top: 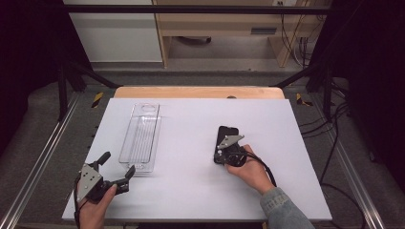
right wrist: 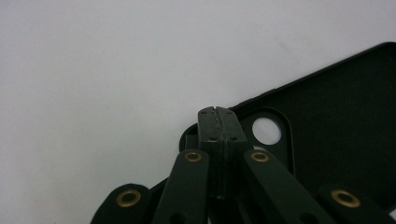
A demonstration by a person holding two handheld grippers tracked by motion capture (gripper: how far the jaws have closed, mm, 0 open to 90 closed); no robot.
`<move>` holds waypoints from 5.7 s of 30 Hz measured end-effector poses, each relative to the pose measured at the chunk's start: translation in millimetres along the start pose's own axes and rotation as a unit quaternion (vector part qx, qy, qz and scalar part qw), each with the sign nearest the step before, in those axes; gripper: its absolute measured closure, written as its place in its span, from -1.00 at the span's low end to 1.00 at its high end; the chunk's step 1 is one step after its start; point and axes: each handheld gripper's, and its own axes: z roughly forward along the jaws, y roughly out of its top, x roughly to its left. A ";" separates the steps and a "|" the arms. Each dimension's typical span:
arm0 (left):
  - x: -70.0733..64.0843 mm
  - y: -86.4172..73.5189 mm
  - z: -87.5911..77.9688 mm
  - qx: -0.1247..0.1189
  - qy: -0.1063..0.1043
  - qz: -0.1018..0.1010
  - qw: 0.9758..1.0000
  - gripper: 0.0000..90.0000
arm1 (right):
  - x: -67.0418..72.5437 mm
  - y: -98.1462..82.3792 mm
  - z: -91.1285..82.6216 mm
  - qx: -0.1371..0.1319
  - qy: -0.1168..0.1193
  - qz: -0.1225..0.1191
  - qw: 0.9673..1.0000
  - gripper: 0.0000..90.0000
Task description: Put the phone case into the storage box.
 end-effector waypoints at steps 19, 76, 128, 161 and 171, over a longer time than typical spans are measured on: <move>-0.2 -0.1 0.5 0.000 -0.002 -0.001 1.000 -0.95 | -5.3 12.6 15.2 -0.012 0.001 0.010 1.000 1.00; -1.3 -0.3 1.7 0.002 -0.008 0.000 1.000 -0.94 | -27.0 23.8 33.2 -0.041 -0.043 0.083 0.995 1.00; -1.3 -0.7 0.7 0.006 -0.006 0.001 1.000 -0.94 | -18.5 24.4 -46.3 -0.089 -0.071 0.040 0.993 0.87; -2.1 -0.8 0.0 0.008 -0.006 -0.001 1.000 -0.95 | -49.3 0.0 -99.2 -0.063 -0.111 0.074 0.989 -0.80; -1.5 -0.7 -0.1 0.008 -0.005 -0.001 1.000 -0.95 | -73.3 1.4 -85.1 -0.017 -0.113 0.066 0.991 -0.84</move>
